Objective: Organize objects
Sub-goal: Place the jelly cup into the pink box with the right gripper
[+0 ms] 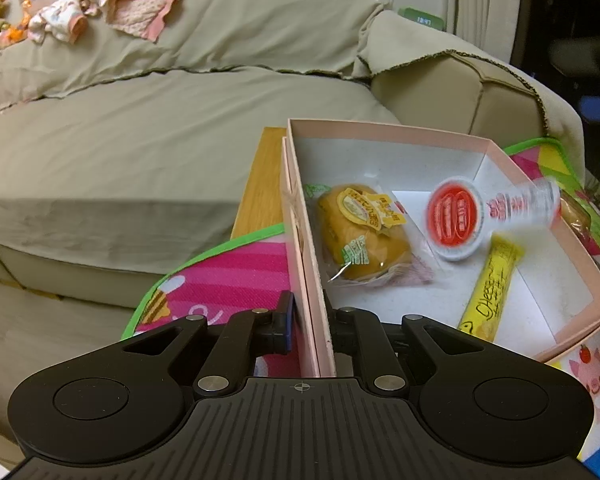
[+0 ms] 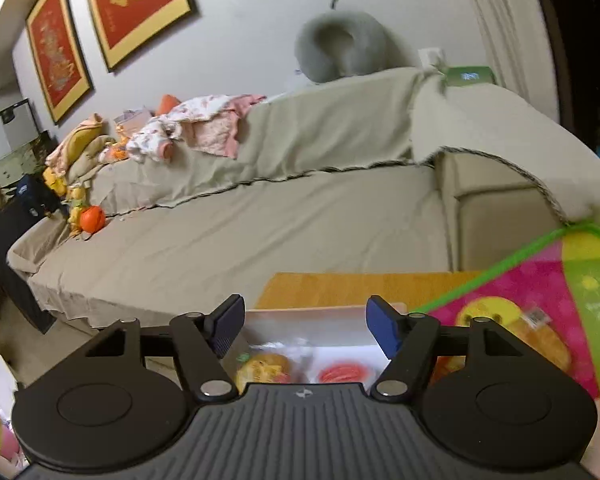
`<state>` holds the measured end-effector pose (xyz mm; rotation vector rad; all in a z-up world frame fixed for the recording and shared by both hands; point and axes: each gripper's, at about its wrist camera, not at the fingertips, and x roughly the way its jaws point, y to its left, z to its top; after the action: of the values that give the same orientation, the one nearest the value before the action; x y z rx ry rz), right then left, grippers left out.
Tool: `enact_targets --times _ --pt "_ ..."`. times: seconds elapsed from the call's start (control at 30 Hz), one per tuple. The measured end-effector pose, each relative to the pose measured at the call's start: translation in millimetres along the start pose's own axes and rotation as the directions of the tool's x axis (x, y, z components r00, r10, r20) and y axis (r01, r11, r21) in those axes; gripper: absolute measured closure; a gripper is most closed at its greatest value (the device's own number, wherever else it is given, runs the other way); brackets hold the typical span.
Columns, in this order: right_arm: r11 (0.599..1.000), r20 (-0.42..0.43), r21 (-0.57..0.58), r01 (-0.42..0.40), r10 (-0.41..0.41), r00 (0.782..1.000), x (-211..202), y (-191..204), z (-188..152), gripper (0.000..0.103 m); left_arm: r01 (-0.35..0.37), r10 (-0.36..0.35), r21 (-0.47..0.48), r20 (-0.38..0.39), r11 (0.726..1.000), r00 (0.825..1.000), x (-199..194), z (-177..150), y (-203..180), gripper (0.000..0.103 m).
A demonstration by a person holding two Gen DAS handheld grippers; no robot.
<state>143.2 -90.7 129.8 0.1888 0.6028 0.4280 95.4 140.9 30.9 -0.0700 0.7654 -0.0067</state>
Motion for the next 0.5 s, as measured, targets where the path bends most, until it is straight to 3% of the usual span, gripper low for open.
enact_targets --times 0.23,0.43,0.5 --pt "0.987 0.021 0.02 0.16 -0.161 0.987 -33 -60 -20 0.034 -0.001 0.001 -0.001 -0.001 1.0 1.0 0 0 0 0.09" --pt "0.954 -0.052 -0.052 0.296 -0.298 0.953 -35 -99 -47 0.03 -0.001 0.001 -0.001 -0.001 1.0 1.0 0 0 1 0.09" --pt "0.953 -0.084 -0.043 0.301 -0.304 0.949 -30 -108 -56 0.03 -0.003 0.003 0.0 -0.001 1.0 1.0 0 0 2 0.09"
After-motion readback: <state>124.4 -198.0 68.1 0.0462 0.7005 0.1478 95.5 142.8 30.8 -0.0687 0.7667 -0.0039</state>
